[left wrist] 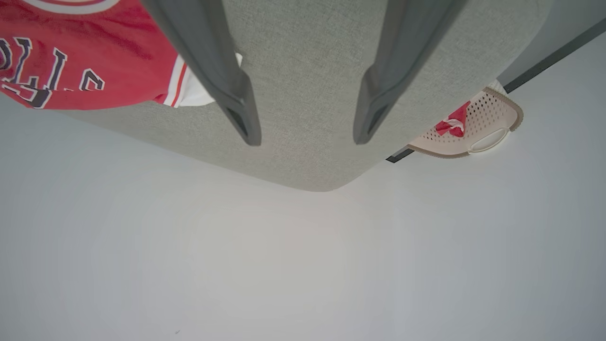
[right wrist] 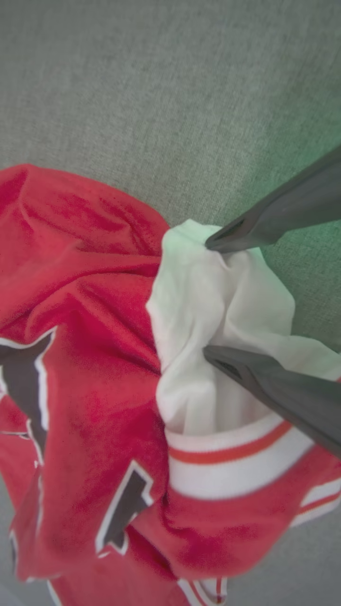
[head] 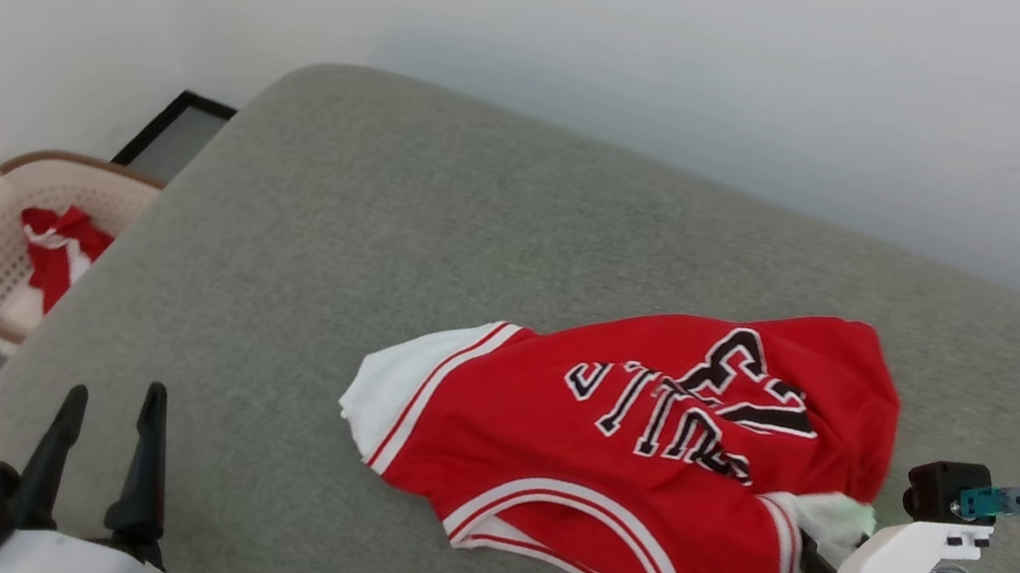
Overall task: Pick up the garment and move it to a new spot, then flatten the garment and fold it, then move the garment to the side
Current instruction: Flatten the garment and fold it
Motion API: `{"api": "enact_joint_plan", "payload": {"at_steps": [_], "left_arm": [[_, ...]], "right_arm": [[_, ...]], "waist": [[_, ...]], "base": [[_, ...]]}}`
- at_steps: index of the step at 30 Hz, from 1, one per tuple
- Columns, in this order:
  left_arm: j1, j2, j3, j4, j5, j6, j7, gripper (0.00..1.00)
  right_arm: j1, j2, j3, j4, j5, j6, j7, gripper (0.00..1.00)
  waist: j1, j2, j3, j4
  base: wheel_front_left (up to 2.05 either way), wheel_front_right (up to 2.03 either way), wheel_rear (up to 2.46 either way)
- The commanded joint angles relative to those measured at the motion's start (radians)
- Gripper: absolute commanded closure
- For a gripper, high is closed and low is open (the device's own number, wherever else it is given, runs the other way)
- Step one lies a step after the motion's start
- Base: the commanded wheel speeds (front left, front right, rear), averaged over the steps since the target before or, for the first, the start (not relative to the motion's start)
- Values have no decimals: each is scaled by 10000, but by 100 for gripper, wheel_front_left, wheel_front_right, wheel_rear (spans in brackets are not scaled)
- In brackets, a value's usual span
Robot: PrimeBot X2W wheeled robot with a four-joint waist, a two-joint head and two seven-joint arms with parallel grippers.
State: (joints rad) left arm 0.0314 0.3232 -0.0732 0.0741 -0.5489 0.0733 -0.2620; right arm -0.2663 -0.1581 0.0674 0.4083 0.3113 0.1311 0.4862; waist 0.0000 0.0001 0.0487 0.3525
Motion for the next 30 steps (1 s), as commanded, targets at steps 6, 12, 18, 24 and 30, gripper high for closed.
{"api": "enact_joint_plan", "payload": {"at_steps": [6,12,18,24,30], "left_arm": [[88,-527,564,174,499,-577,-20,0],[177,-928,1196,284,891,-976,-20,0],[287,-1196,1668,319,1232,-1271,-21,0],[354,-1355,1956,352,1495,-1460,-21,0],[295,-1453,2105,401,1672,-1618,-21,0]], "right_arm": [[-243,-18,88,327,-247,-5,90,100],[-331,-51,-13,127,-109,-5,224,100],[-161,-273,-120,-686,149,-5,735,100],[211,-680,-396,-1919,201,-7,1522,100],[656,-1056,-1146,-3045,161,-7,2161,100]], "waist": [[0,-1,261,297],[0,-1,223,148],[0,-1,75,-175],[0,-1,-76,-583],[0,-1,-158,-989]], "base": [[0,0,0],[0,0,0],[0,0,0],[0,0,0],[0,0,0]]}}
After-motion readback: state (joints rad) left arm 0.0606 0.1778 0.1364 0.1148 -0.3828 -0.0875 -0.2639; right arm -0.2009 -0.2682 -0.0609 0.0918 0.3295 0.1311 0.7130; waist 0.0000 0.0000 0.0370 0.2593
